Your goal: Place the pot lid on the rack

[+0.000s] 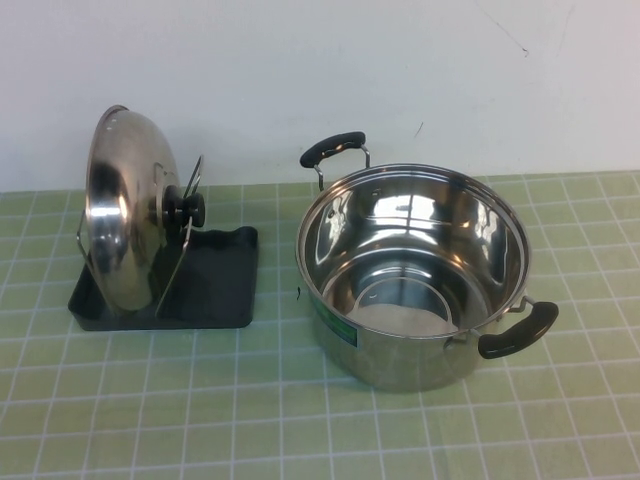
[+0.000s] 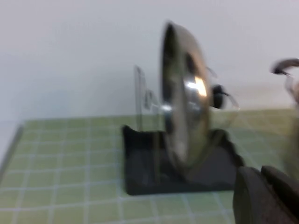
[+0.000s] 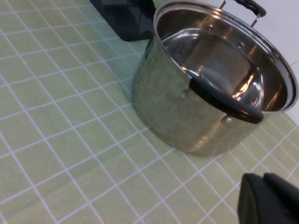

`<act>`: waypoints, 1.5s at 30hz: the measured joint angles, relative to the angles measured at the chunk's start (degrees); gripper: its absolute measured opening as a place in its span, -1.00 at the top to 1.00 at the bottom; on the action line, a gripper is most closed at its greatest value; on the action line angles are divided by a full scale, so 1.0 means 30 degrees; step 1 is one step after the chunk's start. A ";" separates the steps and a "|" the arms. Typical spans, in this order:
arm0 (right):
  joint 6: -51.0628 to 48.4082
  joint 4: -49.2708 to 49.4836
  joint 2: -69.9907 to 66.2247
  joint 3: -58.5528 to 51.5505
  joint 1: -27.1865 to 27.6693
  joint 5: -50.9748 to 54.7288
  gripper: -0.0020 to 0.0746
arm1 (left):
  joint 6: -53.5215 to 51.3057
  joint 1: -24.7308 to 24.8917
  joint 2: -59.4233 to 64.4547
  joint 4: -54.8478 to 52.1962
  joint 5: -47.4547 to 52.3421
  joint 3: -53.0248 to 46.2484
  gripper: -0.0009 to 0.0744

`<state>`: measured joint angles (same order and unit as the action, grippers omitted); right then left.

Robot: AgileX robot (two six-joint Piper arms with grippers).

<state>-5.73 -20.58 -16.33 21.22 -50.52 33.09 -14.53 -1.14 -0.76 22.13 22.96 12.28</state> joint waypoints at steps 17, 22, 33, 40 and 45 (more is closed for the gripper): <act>0.0000 0.0000 0.0000 0.0000 0.0000 0.0000 0.95 | 0.5343 0.0000 -0.0009 -0.4169 -0.1810 -0.4447 0.98; 0.0000 0.0000 0.0000 0.0000 0.0000 0.0000 0.95 | 0.4844 0.0000 -0.0009 -0.4226 -0.1780 -0.4447 0.98; 0.0000 0.0000 0.0000 0.0000 0.0000 0.0117 0.95 | 0.4435 0.0000 -0.0009 -0.5064 -0.1698 -0.4447 0.98; 0.0000 0.0000 0.0000 0.0000 0.0000 0.0153 0.95 | 0.4323 0.0000 -0.0009 -0.5388 -0.1698 -0.4447 0.98; 0.0000 0.0000 0.0000 0.0000 0.0000 0.0153 0.95 | 0.4569 0.0000 -0.0009 -0.5388 -0.1698 -0.4447 0.98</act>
<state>-5.73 -20.58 -16.33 21.22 -50.52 33.55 -0.83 -1.14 -0.78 5.97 17.87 -1.06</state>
